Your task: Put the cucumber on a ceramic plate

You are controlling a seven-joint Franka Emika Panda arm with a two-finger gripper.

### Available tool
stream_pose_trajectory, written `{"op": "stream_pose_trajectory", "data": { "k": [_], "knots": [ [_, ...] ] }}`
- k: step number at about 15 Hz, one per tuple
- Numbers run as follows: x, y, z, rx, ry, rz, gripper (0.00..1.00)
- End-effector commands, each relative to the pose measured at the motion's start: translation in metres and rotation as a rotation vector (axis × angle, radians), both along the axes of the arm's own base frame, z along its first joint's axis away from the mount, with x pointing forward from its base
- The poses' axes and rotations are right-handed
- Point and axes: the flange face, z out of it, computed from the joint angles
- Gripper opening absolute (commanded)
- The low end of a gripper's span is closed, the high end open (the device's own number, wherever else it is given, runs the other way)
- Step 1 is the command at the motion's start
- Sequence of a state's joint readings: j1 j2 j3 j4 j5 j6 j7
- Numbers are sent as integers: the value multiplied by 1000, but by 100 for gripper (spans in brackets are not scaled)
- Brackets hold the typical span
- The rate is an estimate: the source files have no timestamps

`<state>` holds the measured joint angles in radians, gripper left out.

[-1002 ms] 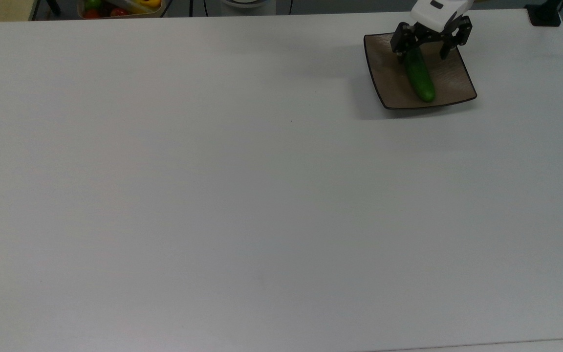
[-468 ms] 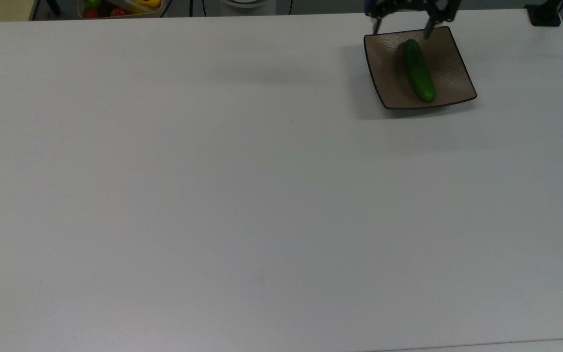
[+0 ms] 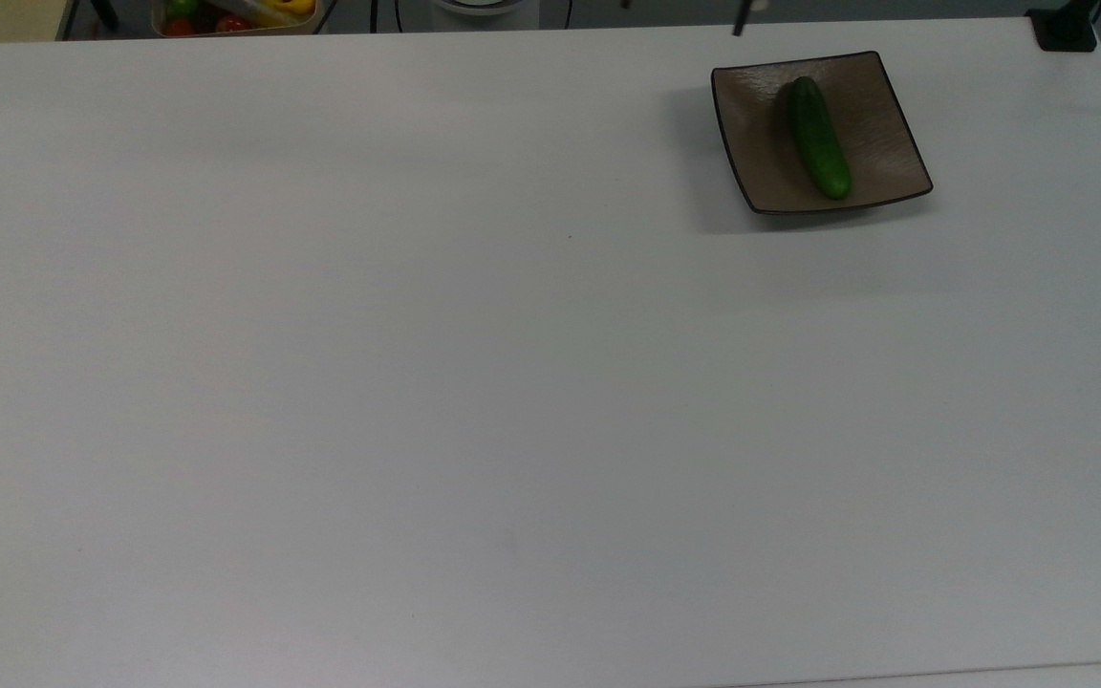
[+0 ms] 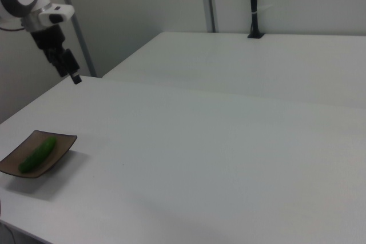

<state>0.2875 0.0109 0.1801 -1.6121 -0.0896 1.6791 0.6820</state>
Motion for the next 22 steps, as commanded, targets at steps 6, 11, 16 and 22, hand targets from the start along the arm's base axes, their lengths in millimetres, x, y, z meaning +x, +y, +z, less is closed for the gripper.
{"op": "stream_pose_trajectory", "data": {
  "k": [6, 11, 16, 22],
  "knots": [
    [17, -112, 26, 44, 32, 91, 100],
    [28, -162, 26, 114, 34, 243, 100],
    [36, -187, 13, 93, 13, 428, 100],
    [42, -189, 11, 85, -13, 440, 100]
  ]
}}
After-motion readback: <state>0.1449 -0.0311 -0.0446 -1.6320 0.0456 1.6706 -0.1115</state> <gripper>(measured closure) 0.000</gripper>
